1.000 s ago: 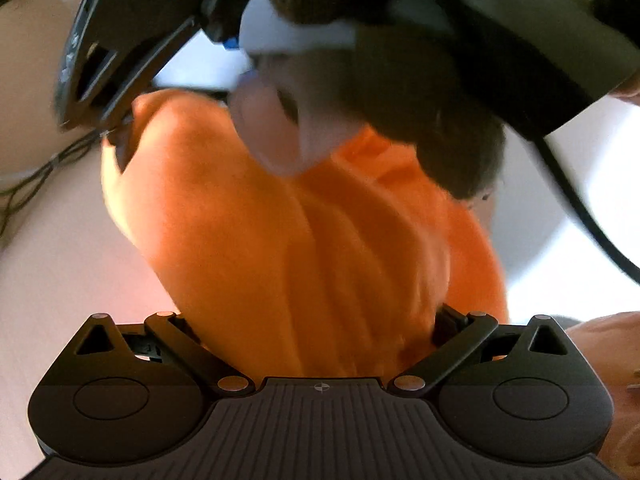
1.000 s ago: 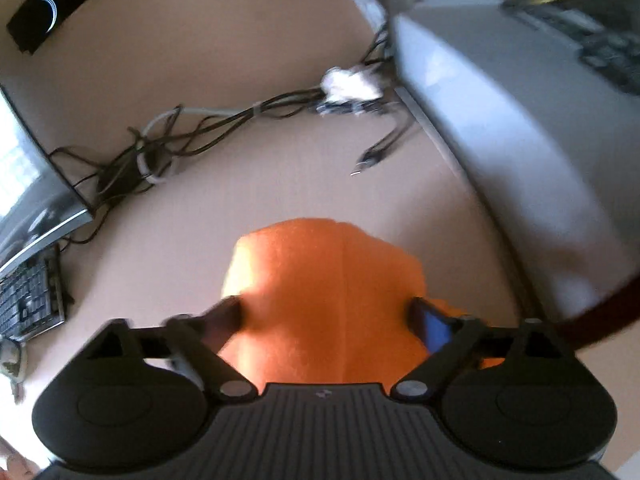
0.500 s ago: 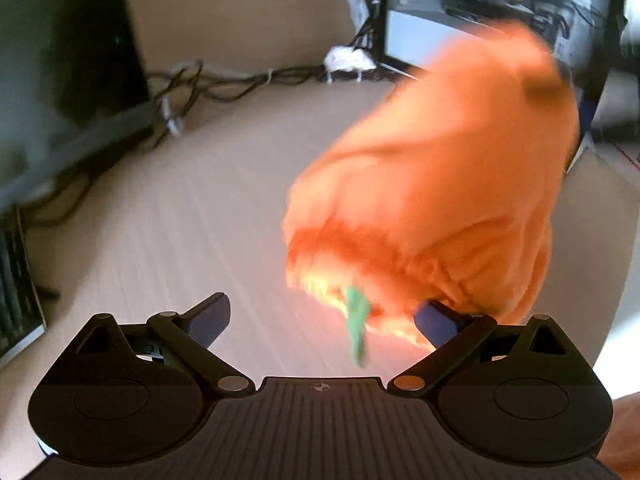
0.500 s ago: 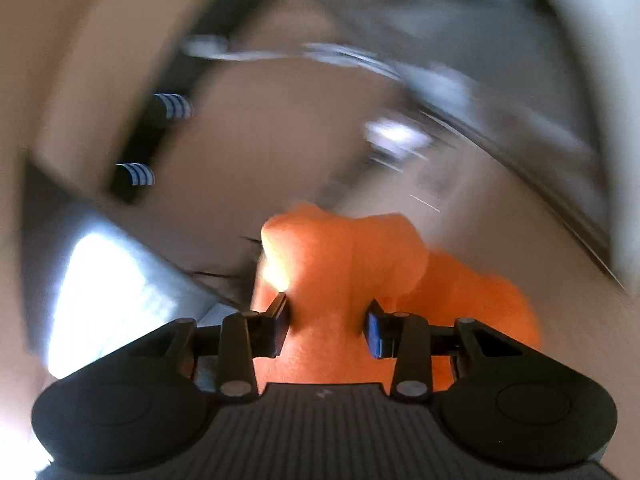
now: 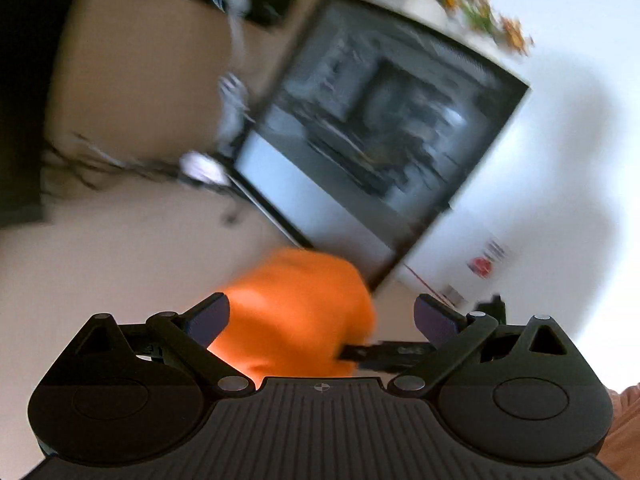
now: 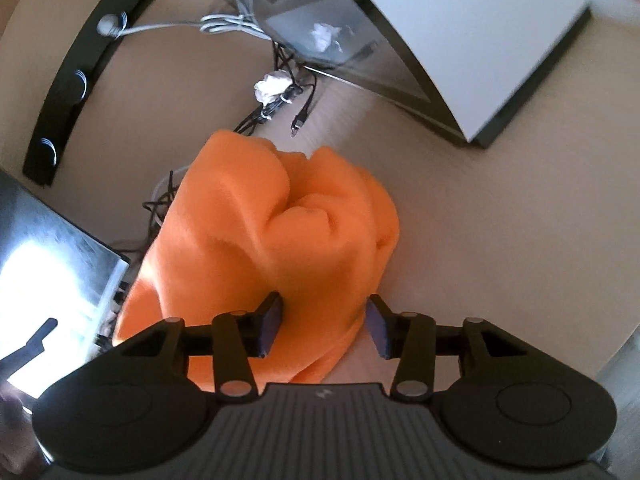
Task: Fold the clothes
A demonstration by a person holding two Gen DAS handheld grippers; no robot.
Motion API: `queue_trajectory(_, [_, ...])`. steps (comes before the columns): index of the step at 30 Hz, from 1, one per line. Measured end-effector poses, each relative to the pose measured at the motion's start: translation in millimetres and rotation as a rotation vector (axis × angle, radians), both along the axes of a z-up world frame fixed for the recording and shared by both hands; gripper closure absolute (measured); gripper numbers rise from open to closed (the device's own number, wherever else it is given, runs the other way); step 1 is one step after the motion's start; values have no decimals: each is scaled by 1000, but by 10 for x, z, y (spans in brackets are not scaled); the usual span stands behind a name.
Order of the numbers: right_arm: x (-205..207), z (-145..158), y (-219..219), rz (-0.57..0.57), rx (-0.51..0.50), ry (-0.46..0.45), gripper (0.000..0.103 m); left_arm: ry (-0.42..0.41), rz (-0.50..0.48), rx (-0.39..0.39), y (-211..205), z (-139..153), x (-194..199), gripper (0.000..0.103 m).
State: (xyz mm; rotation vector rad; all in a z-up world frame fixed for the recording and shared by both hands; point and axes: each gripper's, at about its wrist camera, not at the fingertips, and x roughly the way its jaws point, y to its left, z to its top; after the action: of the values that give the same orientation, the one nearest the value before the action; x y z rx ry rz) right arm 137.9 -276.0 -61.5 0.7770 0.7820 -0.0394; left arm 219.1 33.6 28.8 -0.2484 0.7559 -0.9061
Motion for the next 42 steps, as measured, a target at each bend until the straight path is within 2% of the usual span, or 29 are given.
queue_trajectory(2, [-12,92,2,20,-48,11,49,93,-27,66,-269,-297,61,2])
queue_trajectory(4, [-47,225,-6,41,-108,19,48,183,-45,140,-491,-594,112,2])
queue_trajectory(6, [-127,425,-31,59,-188,18,48,168,-55,216,-639,-737,81,2])
queue_trajectory(8, [-202,712,5,76,-260,-41,47,110,-68,265,-729,-773,8,2])
queue_trajectory(11, [-199,1143,173,130,-366,-184,47,88,-81,275,-768,-782,-30,1])
queue_trajectory(13, [-73,1263,316,170,-409,-252,47,92,-76,268,-715,-768,-37,1])
queue_trajectory(14, [40,1241,378,190,-417,-252,47,96,-73,263,-686,-757,-40,1])
queue_trajectory(16, [283,1046,426,221,-401,-188,47,105,-63,254,-626,-746,-68,1])
queue_trajectory(19, [468,468,327,199,-403,-28,45,131,-53,219,-520,-712,-81,1])
queue_trajectory(20, [446,317,241,167,-347,-10,44,144,-55,202,-492,-696,-75,1])
queue_trajectory(22, [372,261,168,140,-294,-30,43,163,-62,170,-444,-637,-27,1])
queue_trajectory(23, [346,271,168,139,-299,-36,43,164,-68,147,-400,-573,-22,1])
queue_trajectory(27, [282,269,201,132,-309,-25,42,80,-17,90,-267,-305,112,1])
queue_trajectory(29, [221,278,241,120,-310,-11,39,67,35,115,-263,-278,200,1])
queue_trajectory(32, [161,245,281,146,-334,8,34,88,72,188,-365,-412,307,1])
queue_trajectory(36, [287,189,333,208,-358,9,31,123,67,246,-453,-622,263,1])
queue_trajectory(38, [456,178,425,282,-374,-13,30,134,96,253,-351,-669,215,1])
queue_trajectory(42, [887,164,787,460,-417,-66,27,172,227,278,51,-730,113,1])
